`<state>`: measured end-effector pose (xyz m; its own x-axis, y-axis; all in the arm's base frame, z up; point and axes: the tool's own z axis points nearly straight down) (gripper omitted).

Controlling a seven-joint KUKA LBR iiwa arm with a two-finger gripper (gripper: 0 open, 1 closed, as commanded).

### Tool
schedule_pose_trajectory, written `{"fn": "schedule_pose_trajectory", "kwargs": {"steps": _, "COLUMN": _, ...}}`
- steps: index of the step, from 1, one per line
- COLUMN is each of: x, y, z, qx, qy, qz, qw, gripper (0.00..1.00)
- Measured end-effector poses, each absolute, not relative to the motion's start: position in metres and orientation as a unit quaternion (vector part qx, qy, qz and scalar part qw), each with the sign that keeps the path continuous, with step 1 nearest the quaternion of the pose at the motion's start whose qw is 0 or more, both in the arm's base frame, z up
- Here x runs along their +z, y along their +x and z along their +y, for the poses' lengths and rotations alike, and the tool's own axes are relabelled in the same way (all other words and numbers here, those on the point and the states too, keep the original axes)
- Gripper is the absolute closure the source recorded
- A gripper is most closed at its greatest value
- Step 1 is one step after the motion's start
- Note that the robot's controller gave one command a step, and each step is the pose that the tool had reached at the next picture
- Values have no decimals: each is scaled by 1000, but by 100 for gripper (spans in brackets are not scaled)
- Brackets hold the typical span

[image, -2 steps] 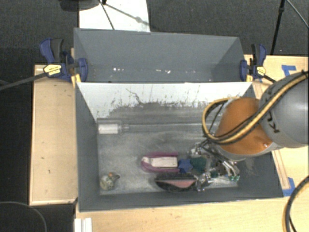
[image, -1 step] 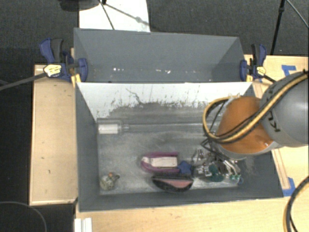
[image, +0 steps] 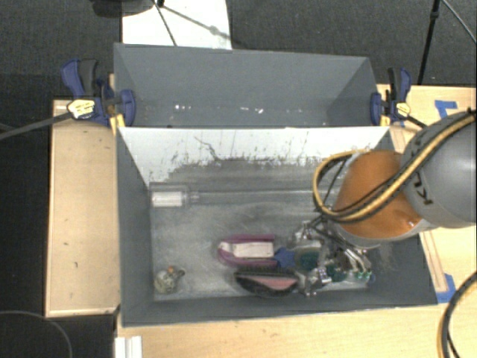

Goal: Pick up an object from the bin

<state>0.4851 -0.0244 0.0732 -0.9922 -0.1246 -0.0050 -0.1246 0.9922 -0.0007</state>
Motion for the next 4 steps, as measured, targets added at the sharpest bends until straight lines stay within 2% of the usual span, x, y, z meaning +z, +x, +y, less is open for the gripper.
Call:
{"fn": "schedule_pose_trajectory", "kwargs": {"steps": 1, "x": 74, "y": 486, "z": -24, "qx": 0, "qy": -64, "qz": 998, "qw": 4, "gripper": 100}}
{"fn": "schedule_pose_trajectory", "kwargs": {"steps": 2, "x": 73, "y": 485, "z": -24, "qx": 0, "qy": -66, "qz": 998, "qw": 3, "gripper": 0}}
{"fn": "schedule_pose_trajectory", "kwargs": {"steps": 3, "x": 74, "y": 487, "z": -24, "qx": -1, "qy": -67, "qz": 998, "qw": 5, "gripper": 100}}
{"fn": "schedule_pose_trajectory", "kwargs": {"steps": 4, "x": 73, "y": 486, "z": -24, "qx": 0, "qy": -68, "qz": 998, "qw": 3, "gripper": 0}}
